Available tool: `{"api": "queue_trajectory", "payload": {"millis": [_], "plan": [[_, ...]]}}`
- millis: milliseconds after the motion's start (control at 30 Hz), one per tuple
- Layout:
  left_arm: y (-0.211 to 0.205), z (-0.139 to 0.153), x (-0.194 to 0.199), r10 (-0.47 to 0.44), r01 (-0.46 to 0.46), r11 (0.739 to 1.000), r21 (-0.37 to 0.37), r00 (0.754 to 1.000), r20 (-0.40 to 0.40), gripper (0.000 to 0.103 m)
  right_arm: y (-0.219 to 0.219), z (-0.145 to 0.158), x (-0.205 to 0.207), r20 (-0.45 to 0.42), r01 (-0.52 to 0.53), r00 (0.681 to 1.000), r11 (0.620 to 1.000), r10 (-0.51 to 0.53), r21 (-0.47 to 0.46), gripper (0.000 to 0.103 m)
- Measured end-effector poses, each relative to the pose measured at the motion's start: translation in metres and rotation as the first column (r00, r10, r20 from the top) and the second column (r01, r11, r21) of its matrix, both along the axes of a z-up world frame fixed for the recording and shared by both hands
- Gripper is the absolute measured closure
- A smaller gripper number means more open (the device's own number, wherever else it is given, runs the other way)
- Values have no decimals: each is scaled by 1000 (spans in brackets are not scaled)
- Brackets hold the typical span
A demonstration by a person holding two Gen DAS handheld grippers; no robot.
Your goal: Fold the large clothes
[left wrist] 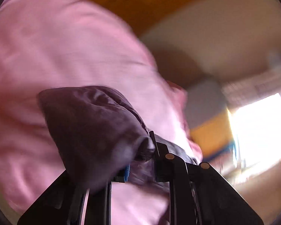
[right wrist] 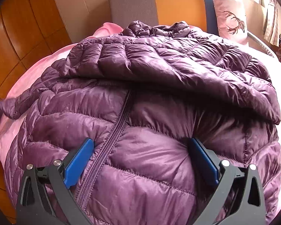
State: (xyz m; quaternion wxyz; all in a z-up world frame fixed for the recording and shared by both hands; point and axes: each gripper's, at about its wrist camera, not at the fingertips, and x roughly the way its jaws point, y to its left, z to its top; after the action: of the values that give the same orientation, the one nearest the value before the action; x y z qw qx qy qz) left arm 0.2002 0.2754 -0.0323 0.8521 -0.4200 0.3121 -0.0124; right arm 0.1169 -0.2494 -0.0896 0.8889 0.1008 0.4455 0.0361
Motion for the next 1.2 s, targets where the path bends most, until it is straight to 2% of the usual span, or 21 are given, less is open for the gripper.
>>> {"api": "queue_trajectory", "payload": {"millis": [67, 133, 167, 200, 267, 367, 400, 433, 467, 533, 600, 667, 733, 767, 833, 967, 1033, 1100, 1133, 1167, 1200], "plan": [[-42, 23, 1, -121, 115, 991, 72, 990, 74, 86, 0, 0, 1, 0, 0, 1000, 1000, 0, 2, 2], [-97, 43, 1, -280, 258, 953, 158, 951, 135, 86, 0, 0, 1, 1, 0, 1000, 1000, 0, 5, 2], [-122, 49, 1, -341, 309, 928, 206, 929, 144, 86, 0, 0, 1, 2, 0, 1000, 1000, 0, 8, 2], [-153, 53, -1, -410, 365, 894, 262, 901, 144, 86, -1, 0, 1, 3, 0, 1000, 1000, 0, 11, 2], [-209, 48, -3, -529, 471, 821, 324, 840, 120, 86, -1, 1, -1, 4, -1, 1000, 1000, 1, 16, 2], [-269, 30, 0, -614, 553, 748, 367, 787, 66, 86, -3, 1, -1, 7, -2, 1000, 1000, 2, 26, 2], [-282, 24, 0, -626, 566, 733, 377, 778, 49, 85, -4, 1, -1, 8, -3, 1000, 1000, 3, 31, 2], [-300, 14, -2, -649, 591, 705, 392, 760, 23, 74, -5, 1, -1, 10, -3, 1000, 999, 3, 39, 2], [-312, 7, -3, -667, 610, 680, 408, 745, -3, 55, -6, 1, -1, 12, -3, 1000, 999, 2, 48, 2], [-330, -5, -11, -681, 624, 643, 444, 731, -42, 32, -8, 0, -2, 18, -2, 1000, 998, 1, 68, 2], [-337, -8, -20, -696, 632, 619, 465, 717, -48, 27, -10, 0, -2, 23, -1, 1000, 996, -1, 90, 2], [-333, -7, -27, -695, 627, 618, 475, 718, -45, 22, -11, 1, -2, 25, 0, 1000, 995, -3, 104, 2], [-320, -6, -21, -685, 620, 643, 450, 728, -24, 21, -13, 5, 0, 8, 2, 1000, 993, -3, 117, 4], [-311, -7, -26, -675, 616, 661, 428, 738, -19, 21, -13, 10, 1, 2, 9, 1000, 993, -10, 119, 15], [-286, -14, -27, -651, 606, 691, 395, 759, -26, 21, -13, 27, 3, 28, -1, 1000, 985, -3, 171, 25], [-258, -29, -39, -604, 582, 742, 333, 796, -43, 21, 14, 59, 21, 110, -121, 989, 960, 95, 254, 25], [-248, -38, -43, -586, 571, 759, 313, 809, -55, 21, 40, 60, 40, 102, -171, 983, 956, 151, 237, 22], [-245, -44, -47, -582, 573, 763, 299, 810, -69, 21, 65, 51, 61, 56, -180, 983, 968, 173, 176, 22], [-244, -46, -49, -581, 574, 762, 300, 810, -75, 21, 79, 44, 72, 15, -195, 981, 968, 195, 157, 29], [-244, -48, -50, -583, 576, 758, 306, 809, -80, 21, 91, 39, 80, -19, -213, 976, 967, 218, 140, 53], [-245, -50, -51, -585, 580, 752, 314, 806, -88, 21, 102, 38, 85, -50, -232, 970, 966, 239, 109, 66]]}}
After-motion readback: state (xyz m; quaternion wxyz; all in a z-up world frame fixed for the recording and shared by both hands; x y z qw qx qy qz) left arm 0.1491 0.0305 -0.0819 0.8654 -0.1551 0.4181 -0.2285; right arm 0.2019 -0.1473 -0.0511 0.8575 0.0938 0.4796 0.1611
